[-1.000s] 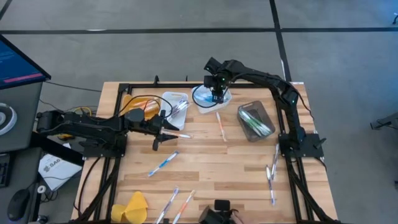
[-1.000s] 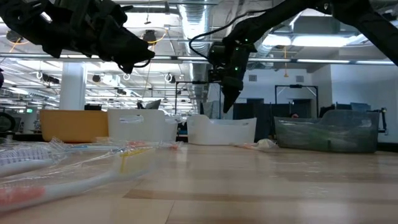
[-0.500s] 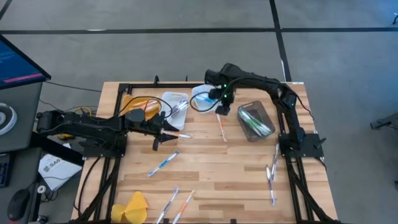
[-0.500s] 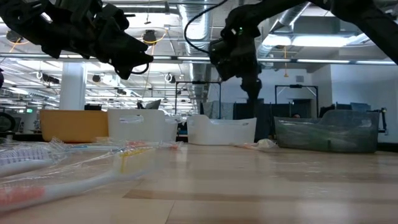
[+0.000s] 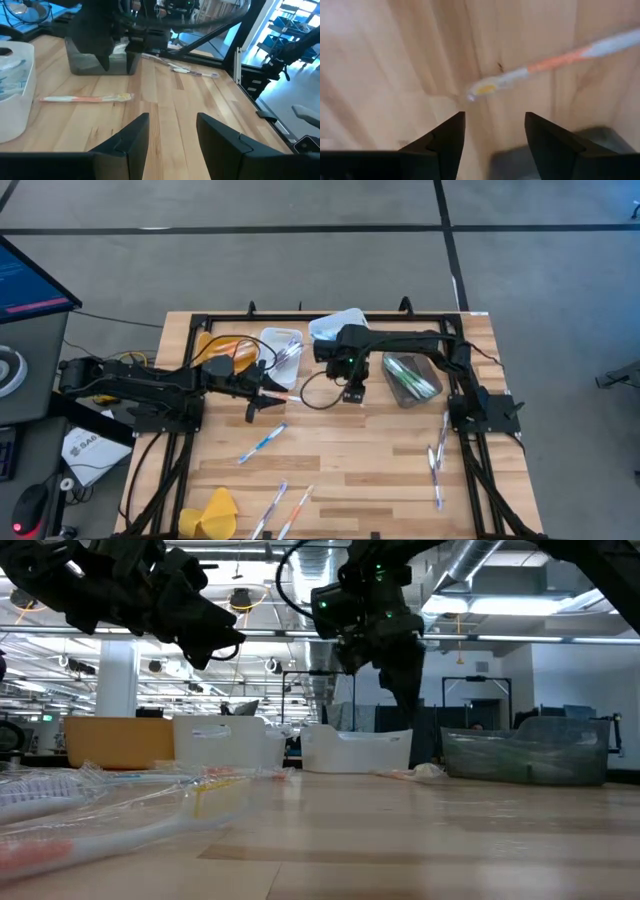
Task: Pick & Place Toothbrushes
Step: Put the orange toothbrush into the yellow bin
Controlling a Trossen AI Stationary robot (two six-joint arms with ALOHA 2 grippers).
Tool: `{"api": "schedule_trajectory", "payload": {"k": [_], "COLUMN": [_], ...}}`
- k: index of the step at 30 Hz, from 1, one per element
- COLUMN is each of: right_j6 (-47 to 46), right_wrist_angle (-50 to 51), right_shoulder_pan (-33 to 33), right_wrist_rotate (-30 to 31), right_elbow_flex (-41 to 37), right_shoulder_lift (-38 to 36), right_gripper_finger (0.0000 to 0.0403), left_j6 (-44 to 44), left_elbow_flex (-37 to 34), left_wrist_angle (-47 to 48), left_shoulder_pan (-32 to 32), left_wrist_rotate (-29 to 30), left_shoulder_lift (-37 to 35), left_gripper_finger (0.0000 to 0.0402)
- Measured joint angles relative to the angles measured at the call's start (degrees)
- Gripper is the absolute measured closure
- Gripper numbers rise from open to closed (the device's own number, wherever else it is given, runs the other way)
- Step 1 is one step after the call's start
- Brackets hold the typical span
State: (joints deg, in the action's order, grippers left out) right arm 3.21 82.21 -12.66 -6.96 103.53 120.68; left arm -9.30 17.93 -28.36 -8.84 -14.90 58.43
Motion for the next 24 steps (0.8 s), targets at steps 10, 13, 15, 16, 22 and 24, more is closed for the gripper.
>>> {"api": "schedule_trajectory", "payload": {"k": [10,13,15,16,22,24], "right_j6": [0.48,-2.32,-5.42,-7.55,-20.44,-24.16], "right_wrist_angle": [-6.89,-18.54,-28.34,-33.00,-45.49,-44.83], "right_shoulder_pan": [-4.68,-6.29,-6.94,-7.04,-6.00,-5.23], "right_wrist_rotate": [1.29,1.33,1.29,1.29,1.37,2.95], "right_elbow_flex": [-11.10,-18.97,-24.88,-27.67,-38.66,-39.94], "right_shoulder_lift": [-10.30,-17.20,-21.76,-23.60,-29.51,-29.59], "right_gripper_finger": [0.0230,0.0233,0.0234,0.0234,0.0232,0.0230], "left_j6": [0.02,0.02,0.02,0.02,-1.21,-2.94], "left_elbow_flex": [0.00,0.00,0.00,0.00,0.00,0.00], "left_wrist_angle": [4.89,5.07,5.07,5.07,5.05,5.14], "left_shoulder_pan": [0.00,0.00,0.00,0.00,0.00,0.09], "left_wrist_rotate": [0.02,0.02,0.02,0.02,0.02,0.03], "left_shoulder_lift": [0.00,0.02,0.02,0.02,0.02,0.02], "left_gripper_finger": [0.0243,0.0243,0.0243,0.0243,0.0243,0.0243]}}
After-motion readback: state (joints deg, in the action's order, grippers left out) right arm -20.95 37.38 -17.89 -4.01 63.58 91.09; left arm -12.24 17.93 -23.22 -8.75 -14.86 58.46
